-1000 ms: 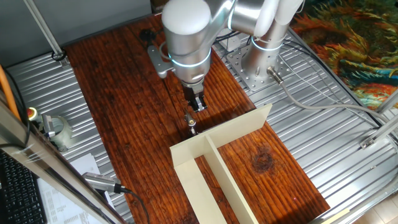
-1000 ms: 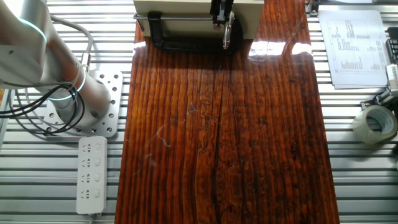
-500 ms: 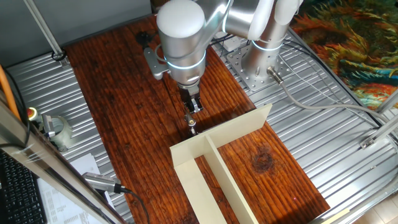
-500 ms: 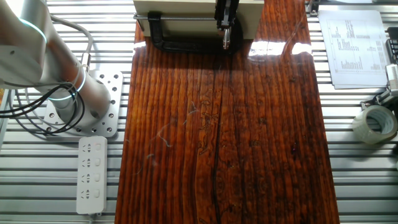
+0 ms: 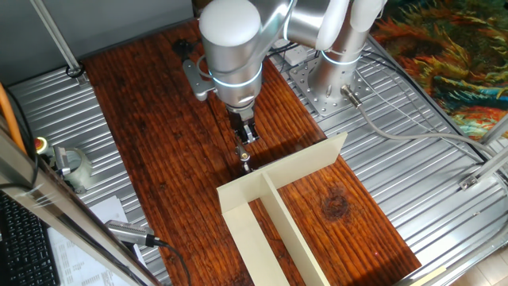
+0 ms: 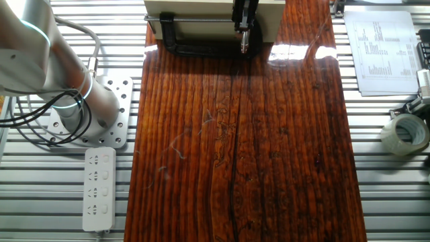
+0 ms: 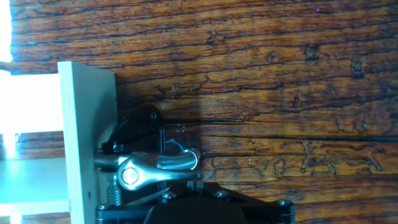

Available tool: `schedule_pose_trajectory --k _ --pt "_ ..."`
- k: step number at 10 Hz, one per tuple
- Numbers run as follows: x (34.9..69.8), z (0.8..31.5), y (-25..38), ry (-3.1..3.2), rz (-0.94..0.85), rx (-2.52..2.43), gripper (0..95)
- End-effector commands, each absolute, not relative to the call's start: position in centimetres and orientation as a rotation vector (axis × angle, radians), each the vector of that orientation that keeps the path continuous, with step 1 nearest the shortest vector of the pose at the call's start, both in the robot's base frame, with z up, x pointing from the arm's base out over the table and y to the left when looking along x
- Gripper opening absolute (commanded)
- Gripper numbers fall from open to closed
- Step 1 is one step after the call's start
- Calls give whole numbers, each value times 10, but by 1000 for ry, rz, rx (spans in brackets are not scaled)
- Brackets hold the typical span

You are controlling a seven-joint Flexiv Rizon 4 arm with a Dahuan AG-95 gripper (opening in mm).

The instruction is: Turn on the water tap

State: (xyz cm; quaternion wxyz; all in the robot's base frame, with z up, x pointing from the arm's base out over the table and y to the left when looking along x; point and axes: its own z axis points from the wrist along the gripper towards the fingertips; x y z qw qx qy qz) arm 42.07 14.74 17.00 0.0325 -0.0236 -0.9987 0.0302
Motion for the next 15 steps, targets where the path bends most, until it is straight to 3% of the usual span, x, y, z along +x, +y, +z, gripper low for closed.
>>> schedule_pose_trajectory --k 1,15 --pt "419 170 146 -3089 92 -55 0" --pt "426 168 147 -3105 84 -39 0"
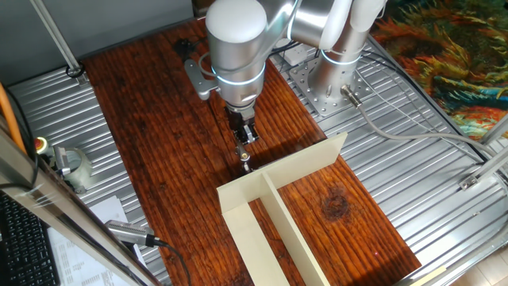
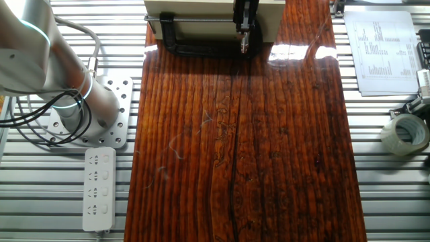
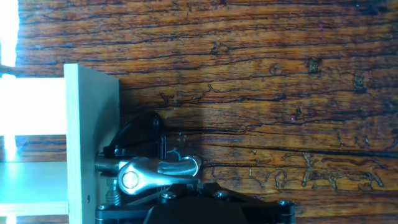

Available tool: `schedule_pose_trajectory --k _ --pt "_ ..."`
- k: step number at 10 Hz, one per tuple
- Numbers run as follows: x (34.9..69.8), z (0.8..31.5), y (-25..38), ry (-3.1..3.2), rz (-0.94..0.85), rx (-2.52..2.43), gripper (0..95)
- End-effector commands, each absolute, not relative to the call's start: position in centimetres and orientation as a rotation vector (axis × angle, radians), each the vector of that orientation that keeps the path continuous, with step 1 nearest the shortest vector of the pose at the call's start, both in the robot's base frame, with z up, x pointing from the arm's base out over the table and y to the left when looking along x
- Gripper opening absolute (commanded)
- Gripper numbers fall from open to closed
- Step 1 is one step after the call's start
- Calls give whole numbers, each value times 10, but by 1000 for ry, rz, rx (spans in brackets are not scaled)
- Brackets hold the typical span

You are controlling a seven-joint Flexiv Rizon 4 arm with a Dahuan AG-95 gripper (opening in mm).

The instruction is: Turn on the water tap

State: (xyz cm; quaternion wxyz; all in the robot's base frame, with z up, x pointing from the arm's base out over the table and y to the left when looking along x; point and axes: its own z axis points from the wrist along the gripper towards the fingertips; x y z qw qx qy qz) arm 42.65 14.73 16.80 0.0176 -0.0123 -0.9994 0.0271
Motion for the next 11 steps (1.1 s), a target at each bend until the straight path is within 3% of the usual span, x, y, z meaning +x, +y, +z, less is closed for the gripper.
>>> schedule_pose_trajectory --k 1,11 --pt "427 168 148 -3106 84 -36 0" --pt "431 168 144 -3111 82 -32 0"
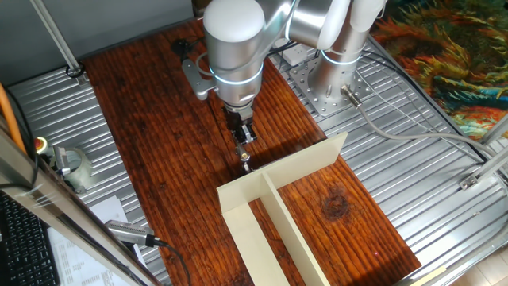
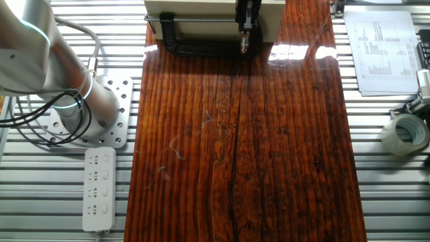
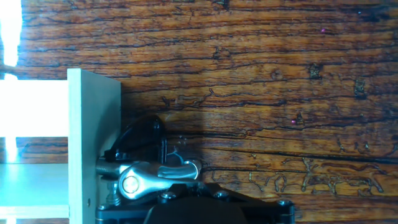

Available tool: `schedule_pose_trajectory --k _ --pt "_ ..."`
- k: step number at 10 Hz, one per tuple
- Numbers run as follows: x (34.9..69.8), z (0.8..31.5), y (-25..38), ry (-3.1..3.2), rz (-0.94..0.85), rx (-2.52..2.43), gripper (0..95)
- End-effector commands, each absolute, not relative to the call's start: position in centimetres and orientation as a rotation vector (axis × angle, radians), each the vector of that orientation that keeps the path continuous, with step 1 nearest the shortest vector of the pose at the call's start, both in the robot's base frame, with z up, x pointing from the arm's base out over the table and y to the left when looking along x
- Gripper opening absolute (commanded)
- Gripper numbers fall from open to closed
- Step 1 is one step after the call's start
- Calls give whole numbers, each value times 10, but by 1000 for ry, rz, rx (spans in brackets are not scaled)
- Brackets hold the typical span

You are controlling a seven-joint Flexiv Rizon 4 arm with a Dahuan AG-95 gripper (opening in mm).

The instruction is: Turn on the water tap

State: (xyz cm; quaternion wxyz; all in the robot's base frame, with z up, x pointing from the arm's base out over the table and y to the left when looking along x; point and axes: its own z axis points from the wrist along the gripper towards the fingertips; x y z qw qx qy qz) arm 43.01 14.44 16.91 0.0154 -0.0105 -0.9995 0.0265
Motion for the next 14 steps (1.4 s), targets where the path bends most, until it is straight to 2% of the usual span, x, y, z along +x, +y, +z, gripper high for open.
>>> schedule_pose_trajectory --k 1,14 --pt "431 168 144 -3112 82 -31 0" --pt "441 171 150 -3114 81 20 0"
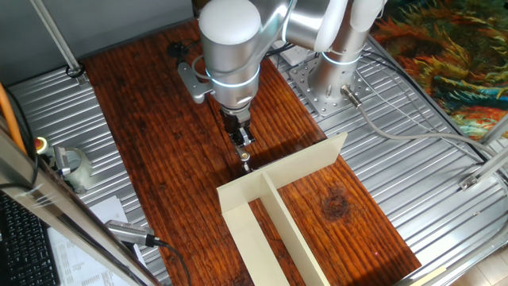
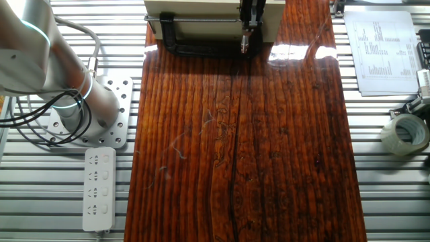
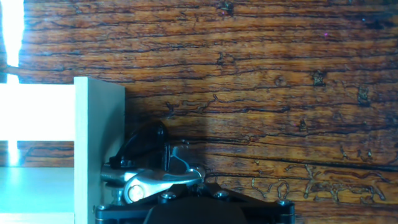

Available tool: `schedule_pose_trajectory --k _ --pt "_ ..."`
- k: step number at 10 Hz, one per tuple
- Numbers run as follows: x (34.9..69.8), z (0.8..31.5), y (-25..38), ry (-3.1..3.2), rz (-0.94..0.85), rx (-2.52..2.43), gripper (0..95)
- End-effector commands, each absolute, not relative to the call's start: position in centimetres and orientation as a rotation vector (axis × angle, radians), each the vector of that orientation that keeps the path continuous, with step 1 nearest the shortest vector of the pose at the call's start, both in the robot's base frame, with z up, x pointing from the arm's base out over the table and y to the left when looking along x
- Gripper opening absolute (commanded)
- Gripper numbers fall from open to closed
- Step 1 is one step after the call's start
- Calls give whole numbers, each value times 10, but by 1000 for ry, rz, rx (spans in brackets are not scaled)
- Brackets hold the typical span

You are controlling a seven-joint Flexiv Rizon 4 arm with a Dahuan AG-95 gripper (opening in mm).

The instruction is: Turn on the water tap

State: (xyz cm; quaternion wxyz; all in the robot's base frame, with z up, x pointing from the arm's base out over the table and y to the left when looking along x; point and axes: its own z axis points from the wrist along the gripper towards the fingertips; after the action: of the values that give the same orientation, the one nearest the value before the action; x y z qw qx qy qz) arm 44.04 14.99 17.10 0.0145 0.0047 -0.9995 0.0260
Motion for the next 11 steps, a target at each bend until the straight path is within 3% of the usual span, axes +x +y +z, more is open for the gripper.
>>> schedule_pose_trajectory --k 1,11 --pt "442 170 150 -3115 81 37 0" --pt "442 170 149 -3122 82 210 0"
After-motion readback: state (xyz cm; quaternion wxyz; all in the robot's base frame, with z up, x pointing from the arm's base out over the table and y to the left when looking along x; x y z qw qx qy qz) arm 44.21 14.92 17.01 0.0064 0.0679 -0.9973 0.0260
